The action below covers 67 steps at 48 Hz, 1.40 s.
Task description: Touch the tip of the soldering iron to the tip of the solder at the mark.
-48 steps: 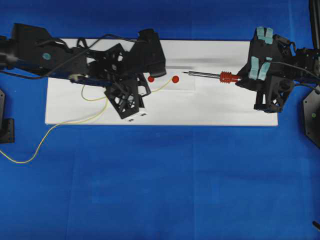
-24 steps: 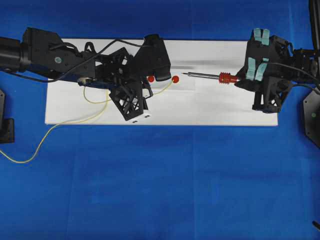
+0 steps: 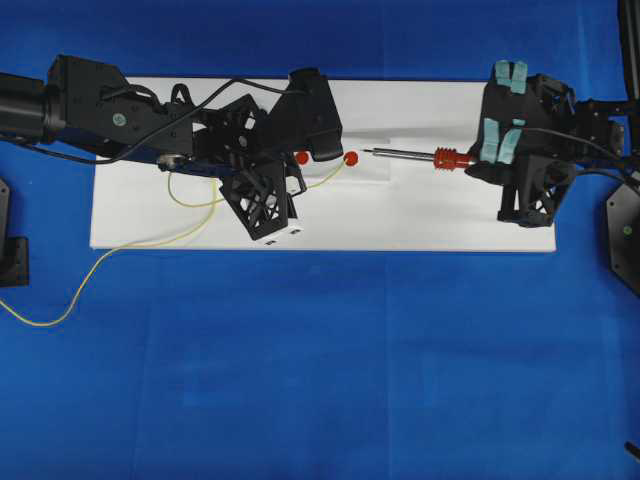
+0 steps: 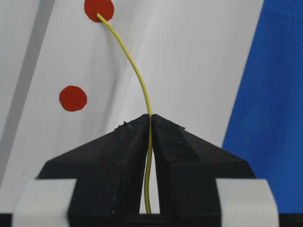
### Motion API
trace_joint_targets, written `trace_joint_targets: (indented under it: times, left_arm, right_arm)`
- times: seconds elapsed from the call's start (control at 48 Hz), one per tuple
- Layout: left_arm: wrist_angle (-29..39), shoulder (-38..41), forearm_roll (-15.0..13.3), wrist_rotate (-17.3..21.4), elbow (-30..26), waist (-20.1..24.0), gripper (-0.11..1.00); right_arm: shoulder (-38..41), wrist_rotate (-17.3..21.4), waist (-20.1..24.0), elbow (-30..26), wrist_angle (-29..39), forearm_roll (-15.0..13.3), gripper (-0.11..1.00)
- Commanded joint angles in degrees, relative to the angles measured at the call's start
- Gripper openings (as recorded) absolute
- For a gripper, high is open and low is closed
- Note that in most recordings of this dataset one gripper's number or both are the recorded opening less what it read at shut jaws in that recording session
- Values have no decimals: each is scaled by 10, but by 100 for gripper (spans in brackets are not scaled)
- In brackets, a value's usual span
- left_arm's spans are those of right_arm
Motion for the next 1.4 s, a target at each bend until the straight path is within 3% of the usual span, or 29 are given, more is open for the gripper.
trace_joint_targets:
  times: [0.0,0.438,1.376]
  left_arm:
    - [-4,-7,1,0,-9,1,3]
    - [-2,-7,1,-1,-9,0,3]
    - [0,-7,1,0,-9,1,3]
  right_arm:
    - [8,1,-2,-18,-6,-2,6]
    - [80,1,-2,-43,-15,-2,6]
    - [83,1,-2,-61,22,-2,6]
